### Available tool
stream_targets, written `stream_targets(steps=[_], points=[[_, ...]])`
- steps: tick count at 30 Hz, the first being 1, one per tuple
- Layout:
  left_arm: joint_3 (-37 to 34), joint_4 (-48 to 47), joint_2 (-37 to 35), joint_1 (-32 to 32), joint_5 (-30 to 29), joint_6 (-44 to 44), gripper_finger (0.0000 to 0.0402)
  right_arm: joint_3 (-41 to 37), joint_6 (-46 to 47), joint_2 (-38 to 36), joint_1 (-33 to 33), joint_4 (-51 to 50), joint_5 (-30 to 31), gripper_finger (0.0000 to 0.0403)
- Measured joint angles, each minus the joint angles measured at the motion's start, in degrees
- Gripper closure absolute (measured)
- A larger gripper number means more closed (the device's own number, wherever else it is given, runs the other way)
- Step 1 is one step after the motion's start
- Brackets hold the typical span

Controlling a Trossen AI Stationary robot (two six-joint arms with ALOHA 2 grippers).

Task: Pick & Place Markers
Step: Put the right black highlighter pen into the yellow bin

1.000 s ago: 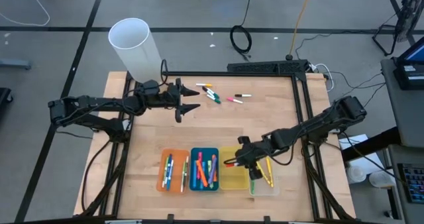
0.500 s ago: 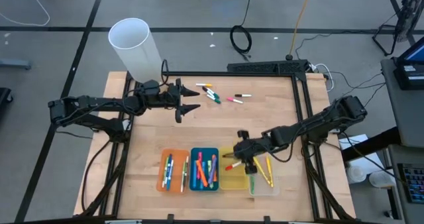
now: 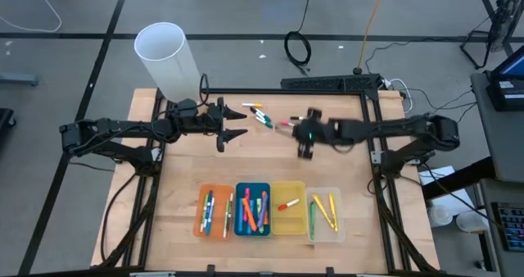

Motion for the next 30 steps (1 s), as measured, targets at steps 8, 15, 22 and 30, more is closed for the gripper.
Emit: stream_targets(steps=[8, 15, 22, 30], points=[[0.01, -0.25, 0.00, 0.00, 0.00, 0.18, 0.0146, 0.00, -5.07, 0.03, -22.37, 0.49, -8.01, 0.0312], [0.00, -0.18, 0.00, 0.00, -0.38, 1.31, 0.0147, 0.00, -2.48, 2.87, -31.17, 1.54, -19.78, 0.0259], [0.00, -0.08, 0.00, 0.00, -3.13, 1.75, 0.0147, 0.17, -5.70, 10.96, -28.92, 2.07, -19.74, 0.0198], [0.00, -0.06, 0.00, 0.00, -3.54, 1.79, 0.0146, 3.04, -5.64, 17.24, -29.03, 2.31, -19.62, 0.0205]])
